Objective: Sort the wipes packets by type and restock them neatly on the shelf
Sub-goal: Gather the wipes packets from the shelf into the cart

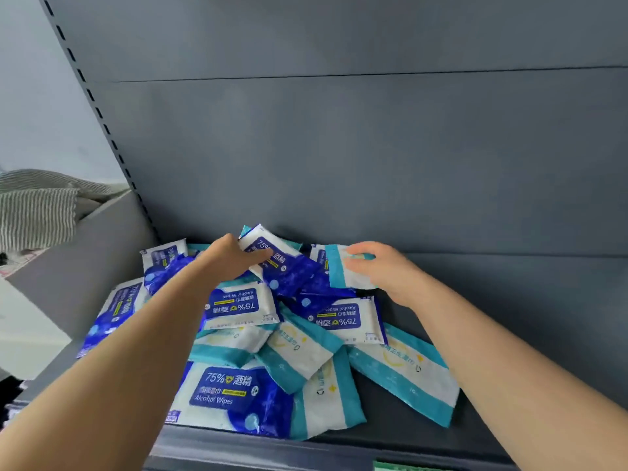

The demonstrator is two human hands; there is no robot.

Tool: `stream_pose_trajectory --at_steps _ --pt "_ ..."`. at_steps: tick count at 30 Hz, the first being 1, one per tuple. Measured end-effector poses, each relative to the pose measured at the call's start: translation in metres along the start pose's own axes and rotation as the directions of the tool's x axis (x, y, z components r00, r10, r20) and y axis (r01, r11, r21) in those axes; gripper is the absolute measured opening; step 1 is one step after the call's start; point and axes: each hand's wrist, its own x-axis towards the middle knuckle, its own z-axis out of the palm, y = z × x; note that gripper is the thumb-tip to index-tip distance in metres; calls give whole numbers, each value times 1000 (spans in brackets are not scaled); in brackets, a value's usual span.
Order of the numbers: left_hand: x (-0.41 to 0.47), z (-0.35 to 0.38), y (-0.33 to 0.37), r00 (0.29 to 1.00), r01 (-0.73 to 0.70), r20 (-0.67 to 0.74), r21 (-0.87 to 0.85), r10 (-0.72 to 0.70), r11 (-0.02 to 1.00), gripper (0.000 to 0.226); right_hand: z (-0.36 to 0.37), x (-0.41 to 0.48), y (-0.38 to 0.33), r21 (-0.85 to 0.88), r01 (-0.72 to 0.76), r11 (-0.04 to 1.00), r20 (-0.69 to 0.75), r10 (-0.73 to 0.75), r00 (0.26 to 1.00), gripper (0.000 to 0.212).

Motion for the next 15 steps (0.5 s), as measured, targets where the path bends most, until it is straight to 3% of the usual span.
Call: stream_pose_trajectory --at_steps 3,6,9,12,15 --pt "8 1 2 997 -71 32 -74 74 995 42 10 5 -8 -21 -61 998 -40 60 997 54" --pt "9 3 7 991 -135 8 -141 137 981 53 16 4 -15 37 -117 992 -74 120 990 85" --pt "6 1 11 981 -193 -53 -318 186 928 64 13 -2 -23 41 -85 996 -177 90 980 96" --pt "-3 -8 14 963 -259 -61 -464 261 847 56 0 -11 -30 78 -36 996 -266 56 962 91" --pt "-31 -21 17 952 -184 56 -682 301 708 35 -19 -32 -38 166 -26 986 -210 61 976 48"
